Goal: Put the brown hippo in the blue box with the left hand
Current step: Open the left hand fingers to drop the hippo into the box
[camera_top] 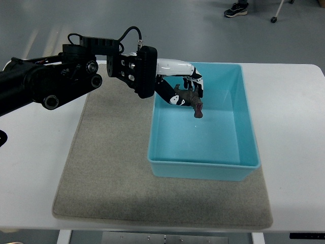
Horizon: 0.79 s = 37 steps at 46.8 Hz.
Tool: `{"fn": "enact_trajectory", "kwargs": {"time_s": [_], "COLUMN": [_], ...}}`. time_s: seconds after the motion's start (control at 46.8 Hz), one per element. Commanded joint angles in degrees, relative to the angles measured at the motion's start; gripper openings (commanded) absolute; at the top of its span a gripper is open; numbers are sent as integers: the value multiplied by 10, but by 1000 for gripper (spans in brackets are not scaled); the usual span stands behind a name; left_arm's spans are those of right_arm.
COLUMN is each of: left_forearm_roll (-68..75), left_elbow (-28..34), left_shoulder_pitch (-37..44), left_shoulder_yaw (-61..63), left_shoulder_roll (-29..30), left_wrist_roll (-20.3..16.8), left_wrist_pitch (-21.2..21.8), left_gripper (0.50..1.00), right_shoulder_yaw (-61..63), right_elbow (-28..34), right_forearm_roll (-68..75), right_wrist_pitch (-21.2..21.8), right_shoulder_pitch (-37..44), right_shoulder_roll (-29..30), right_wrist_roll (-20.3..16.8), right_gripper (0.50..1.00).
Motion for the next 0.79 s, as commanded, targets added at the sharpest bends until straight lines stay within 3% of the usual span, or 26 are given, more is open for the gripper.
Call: {"fn": "enact_trajectory", "kwargs": {"time_s": [0.0, 0.192, 0.321, 0.492, 0.641, 0.769], "left_forearm_roll": [0, 0, 0, -2, -2, -2], "left_elbow": [1, 1, 3, 3, 3, 3], "left_shoulder_pitch": [2, 9, 10, 10, 11, 11], "left_shoulder_yaw": [0, 0, 0, 0, 0, 0], "left_shoulder_roll": [-2, -5, -5, -4, -4, -4], "left_wrist_roll": [0, 0, 0, 0, 0, 0], "left_wrist_pitch": [0, 0, -1, -1, -1, -1], "left_gripper": [619, 630, 666, 767, 806, 806], "right_shoulder_yaw": [0, 0, 0, 0, 0, 0], "right_elbow": [0, 0, 0, 0, 0, 0], "right_forearm_roll": [0, 0, 0, 0, 1, 0], "right_wrist_pitch": [0, 0, 0, 0, 0, 0], "right_shoulder_pitch": [1, 1, 1, 1, 1, 0], "right_shoulder_roll": [0, 0, 0, 0, 0, 0], "right_wrist_roll": [0, 0, 0, 0, 0, 0], "right_gripper": [936, 936, 936, 936, 936, 936]}}
